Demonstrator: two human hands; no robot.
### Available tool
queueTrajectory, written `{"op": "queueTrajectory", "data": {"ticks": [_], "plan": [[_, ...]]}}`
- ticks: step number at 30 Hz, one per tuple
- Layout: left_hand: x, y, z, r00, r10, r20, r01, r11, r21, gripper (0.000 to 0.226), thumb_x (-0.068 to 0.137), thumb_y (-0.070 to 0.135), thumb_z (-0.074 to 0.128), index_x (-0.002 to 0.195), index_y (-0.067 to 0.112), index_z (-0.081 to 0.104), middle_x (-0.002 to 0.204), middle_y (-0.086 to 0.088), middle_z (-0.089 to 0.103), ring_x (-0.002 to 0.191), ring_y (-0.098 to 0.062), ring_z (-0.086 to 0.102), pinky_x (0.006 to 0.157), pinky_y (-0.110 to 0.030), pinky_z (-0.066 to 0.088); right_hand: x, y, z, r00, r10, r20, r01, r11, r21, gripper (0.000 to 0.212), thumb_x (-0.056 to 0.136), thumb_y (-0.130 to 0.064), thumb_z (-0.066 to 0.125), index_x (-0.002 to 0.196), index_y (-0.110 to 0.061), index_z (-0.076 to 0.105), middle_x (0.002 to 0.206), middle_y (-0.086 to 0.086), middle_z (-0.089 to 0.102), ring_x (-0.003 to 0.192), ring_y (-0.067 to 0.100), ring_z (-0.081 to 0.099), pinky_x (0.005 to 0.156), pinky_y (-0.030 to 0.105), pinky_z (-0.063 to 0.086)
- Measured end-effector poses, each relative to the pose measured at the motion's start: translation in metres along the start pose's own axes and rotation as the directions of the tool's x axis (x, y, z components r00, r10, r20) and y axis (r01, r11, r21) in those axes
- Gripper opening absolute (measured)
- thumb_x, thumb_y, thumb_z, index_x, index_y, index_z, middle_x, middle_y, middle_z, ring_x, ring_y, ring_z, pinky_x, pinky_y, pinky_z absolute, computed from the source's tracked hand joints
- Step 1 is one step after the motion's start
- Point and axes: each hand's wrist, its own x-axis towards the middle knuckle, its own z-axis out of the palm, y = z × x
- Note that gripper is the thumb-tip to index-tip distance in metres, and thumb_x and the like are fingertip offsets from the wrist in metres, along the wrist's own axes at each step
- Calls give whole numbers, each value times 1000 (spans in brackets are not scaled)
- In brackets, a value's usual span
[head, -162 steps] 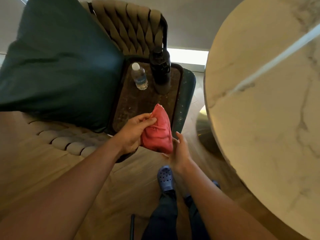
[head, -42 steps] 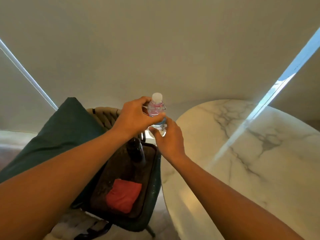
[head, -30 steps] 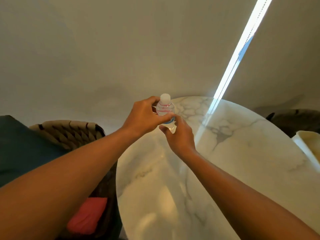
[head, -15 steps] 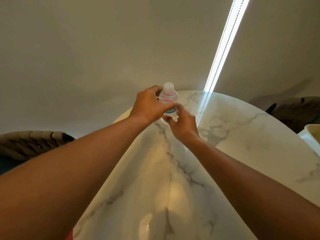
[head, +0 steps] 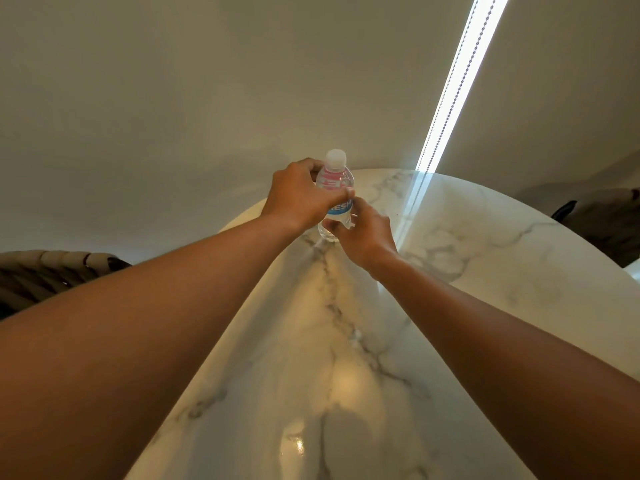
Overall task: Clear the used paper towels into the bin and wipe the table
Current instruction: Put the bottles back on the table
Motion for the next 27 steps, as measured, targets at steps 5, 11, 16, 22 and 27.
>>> {"op": "queueTrajectory", "data": {"ticks": [5, 11, 16, 22, 27], "plan": [[-1, 1, 0, 999, -33, 43, 34, 999, -28, 60, 74, 42, 85, 127, 21, 64, 117, 6, 70, 102, -10, 67, 89, -23, 53, -5, -1, -1, 1000, 6, 15, -6, 1000, -26, 47, 90, -34, 74, 132, -22, 57, 120, -3, 64, 106, 12, 58, 84, 23, 41], [-7, -4, -7, 993, -79, 92, 80, 997, -3, 81, 72, 48, 84, 139, 18, 51, 132, 2, 60, 119, -14, 58, 97, -29, 48, -23, -5, -4, 998, 54, -27, -58, 988, -146, 69, 91, -47, 68, 148, -19, 40, 143, 4, 51, 127, 22, 51, 92, 29, 38], [-25, -21, -33, 994, -90, 63, 90, 996, 5, 78, 78, 56, 77, 141, 18, 50, 135, 2, 59, 121, -12, 56, 94, -24, 43, -56, -5, 12, 994, 17, -109, -33, 989, -147, 70, 91, -44, 69, 148, -17, 39, 144, 6, 47, 131, 22, 48, 97, 26, 36], [-68, -56, -71, 996, -86, 31, 85, 996, 32, 60, 84, 56, 71, 131, 21, 58, 128, 5, 64, 114, -7, 57, 89, -20, 39, -103, -17, 46, 992, -26, -127, 5, 988, -157, 75, 88, -49, 70, 149, -21, 39, 144, 3, 46, 133, 22, 46, 111, 39, 39], [-108, -91, -109, 994, -102, 34, 101, 994, 40, 58, 88, 53, 68, 134, 22, 54, 134, 5, 59, 124, -13, 55, 92, -22, 39, -140, -41, 86, 994, -89, -55, 75, 973, -218, 84, 86, -56, 69, 153, -19, 34, 154, 2, 39, 141, 20, 37, 116, 41, 36]]}}
